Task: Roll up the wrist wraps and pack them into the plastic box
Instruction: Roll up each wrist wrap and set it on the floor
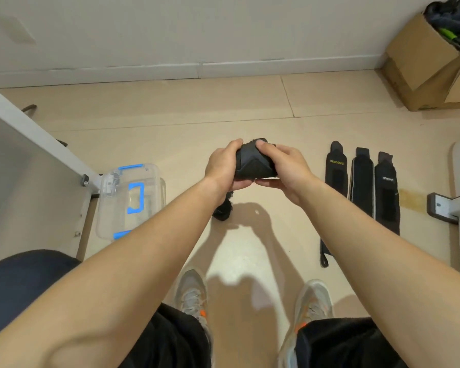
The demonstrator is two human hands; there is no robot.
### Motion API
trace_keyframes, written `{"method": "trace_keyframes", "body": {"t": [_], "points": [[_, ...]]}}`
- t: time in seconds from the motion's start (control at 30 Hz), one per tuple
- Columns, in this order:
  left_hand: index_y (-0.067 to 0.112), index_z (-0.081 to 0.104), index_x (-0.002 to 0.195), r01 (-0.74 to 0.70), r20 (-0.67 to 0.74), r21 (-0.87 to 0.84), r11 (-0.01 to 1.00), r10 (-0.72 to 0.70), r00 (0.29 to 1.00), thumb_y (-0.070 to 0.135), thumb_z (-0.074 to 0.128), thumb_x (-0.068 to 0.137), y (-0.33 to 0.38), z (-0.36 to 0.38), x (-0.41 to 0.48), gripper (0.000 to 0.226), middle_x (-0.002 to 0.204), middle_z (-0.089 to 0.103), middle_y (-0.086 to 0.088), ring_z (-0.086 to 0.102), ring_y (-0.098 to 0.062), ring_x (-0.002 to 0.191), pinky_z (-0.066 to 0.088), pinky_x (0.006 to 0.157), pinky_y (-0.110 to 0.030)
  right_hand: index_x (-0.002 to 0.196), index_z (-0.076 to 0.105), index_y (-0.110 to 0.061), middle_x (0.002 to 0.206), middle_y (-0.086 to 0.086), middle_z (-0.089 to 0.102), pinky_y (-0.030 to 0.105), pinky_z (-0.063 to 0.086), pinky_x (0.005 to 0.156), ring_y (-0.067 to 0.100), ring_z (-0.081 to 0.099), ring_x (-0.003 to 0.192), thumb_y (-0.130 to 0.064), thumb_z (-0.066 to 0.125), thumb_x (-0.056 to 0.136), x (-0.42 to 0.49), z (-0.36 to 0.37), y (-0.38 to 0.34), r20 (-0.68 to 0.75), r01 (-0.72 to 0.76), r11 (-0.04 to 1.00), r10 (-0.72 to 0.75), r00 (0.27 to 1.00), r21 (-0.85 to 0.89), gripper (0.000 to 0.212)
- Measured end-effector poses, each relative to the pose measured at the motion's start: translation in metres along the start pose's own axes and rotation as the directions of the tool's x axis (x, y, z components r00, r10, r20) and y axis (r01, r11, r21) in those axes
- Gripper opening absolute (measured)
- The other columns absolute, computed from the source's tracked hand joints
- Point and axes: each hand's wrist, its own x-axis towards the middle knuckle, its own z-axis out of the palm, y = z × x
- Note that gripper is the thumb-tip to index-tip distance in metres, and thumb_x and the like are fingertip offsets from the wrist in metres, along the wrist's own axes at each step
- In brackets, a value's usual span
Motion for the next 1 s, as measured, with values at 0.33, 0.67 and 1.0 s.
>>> {"method": "trace_keyframes", "body": {"t": [0.33, 0.67, 1.0], "points": [[0.013, 0.063, 0.086, 0.176, -0.152, 0.232, 0.957, -0.144, 0.978, 0.014, 0.053, 0.095, -0.112, 0.004, 0.078, 0.013, 0.085, 0.058, -0.010, 0.053, -0.029, 0.073, 0.052, 0.063, -0.033, 0.099, 0.063, -0.015, 0.104, 0.006, 0.071, 0.043, 0.065, 0.074, 0.024, 0.073, 0.093, -0.039, 0.082, 0.081, 0.070, -0.007, 0.116, -0.234, -0.233, 0.962, 0.195, 0.952, -0.143, 0.036], [0.010, 0.065, 0.125, 0.406, -0.094, -0.060, 0.912, -0.410, 0.907, 0.014, 0.046, 0.101, -0.178, 0.009, 0.134, 0.031, 0.117, 0.071, -0.013, 0.071, -0.027, 0.104, 0.060, 0.082, -0.037, 0.115, 0.059, -0.019, 0.118, 0.002, 0.058, 0.033, 0.055, 0.080, 0.019, 0.063, 0.094, -0.040, 0.084, 0.073, 0.137, 0.009, 0.203, -0.300, -0.266, 0.867, 0.143, 0.943, -0.422, 0.053], [0.011, 0.067, 0.103, 0.390, -0.086, -0.224, 0.893, -0.417, 0.905, 0.015, 0.049, 0.102, -0.195, 0.013, 0.148, 0.018, 0.090, 0.068, -0.008, 0.063, -0.019, 0.082, 0.054, 0.096, -0.040, 0.143, 0.052, -0.024, 0.140, 0.004, 0.054, 0.033, 0.050, 0.095, 0.022, 0.059, 0.118, -0.045, 0.067, 0.083, 0.154, 0.014, 0.215, -0.203, -0.254, 0.885, 0.186, 0.961, -0.391, 0.065]]}}
